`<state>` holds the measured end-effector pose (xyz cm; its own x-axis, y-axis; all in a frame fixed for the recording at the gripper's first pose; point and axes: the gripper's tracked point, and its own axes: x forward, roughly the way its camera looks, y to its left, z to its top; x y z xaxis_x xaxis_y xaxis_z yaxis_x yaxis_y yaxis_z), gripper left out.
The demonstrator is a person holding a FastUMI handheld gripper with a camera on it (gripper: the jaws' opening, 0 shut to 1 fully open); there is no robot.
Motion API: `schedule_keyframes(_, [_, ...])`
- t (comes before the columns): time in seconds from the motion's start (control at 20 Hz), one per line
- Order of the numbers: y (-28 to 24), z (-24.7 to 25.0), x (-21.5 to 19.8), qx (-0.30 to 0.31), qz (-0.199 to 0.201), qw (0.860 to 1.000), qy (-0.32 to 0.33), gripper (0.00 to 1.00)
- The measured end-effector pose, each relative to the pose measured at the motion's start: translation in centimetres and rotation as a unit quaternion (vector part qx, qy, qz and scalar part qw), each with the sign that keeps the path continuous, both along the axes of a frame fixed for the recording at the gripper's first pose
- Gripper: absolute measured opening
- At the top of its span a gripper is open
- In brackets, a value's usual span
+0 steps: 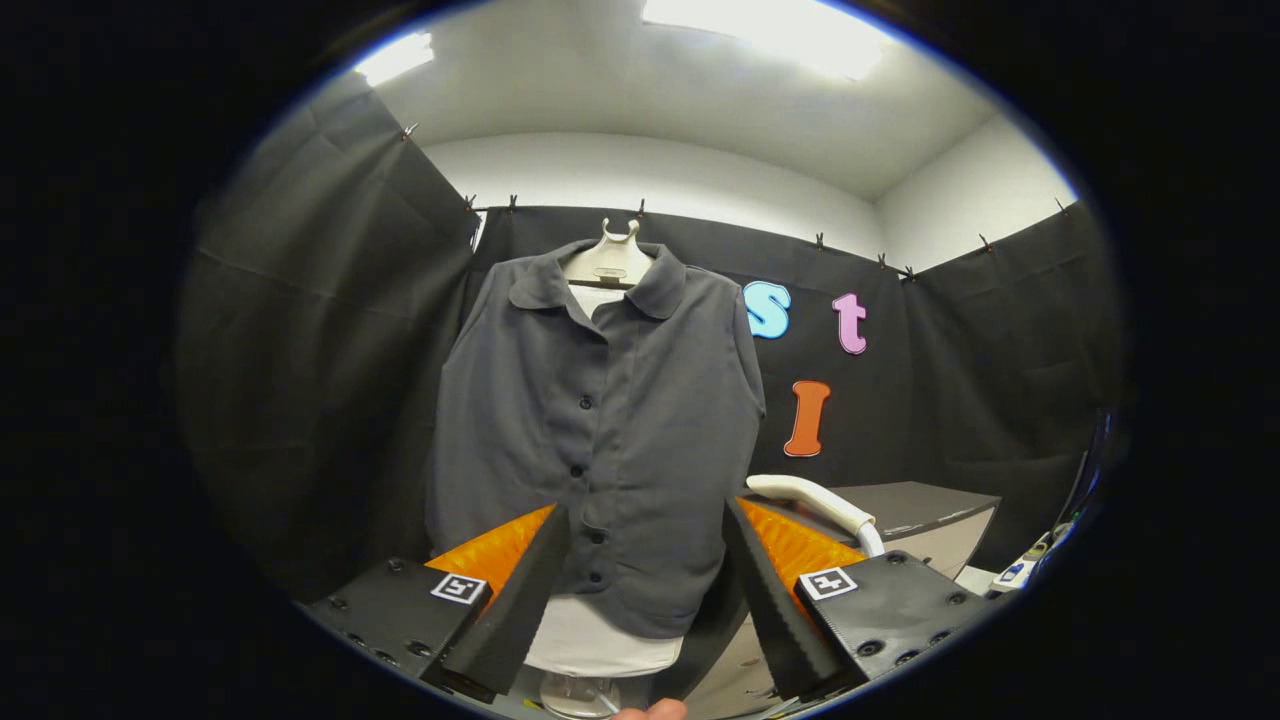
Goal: Iron the clothes twice with a garment steamer, once on the left side and once on the right side.
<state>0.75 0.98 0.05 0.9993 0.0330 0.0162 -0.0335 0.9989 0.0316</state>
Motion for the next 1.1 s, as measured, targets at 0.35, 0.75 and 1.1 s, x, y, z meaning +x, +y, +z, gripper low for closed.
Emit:
schedule_keyframes(0.35, [0.5, 0.1, -0.4, -0.001, 0.004, 1.0, -0.001, 0.98])
schedule_keyframes(0.75, [-1.7, 0.6, 1.0, -0.018, -0.034, 0.999, 0.003, 0.98])
schedule_keyframes(1.1, [-14.7, -2.0, 8.2, -0.067, -0.183, 0.975, 0.104, 0.98])
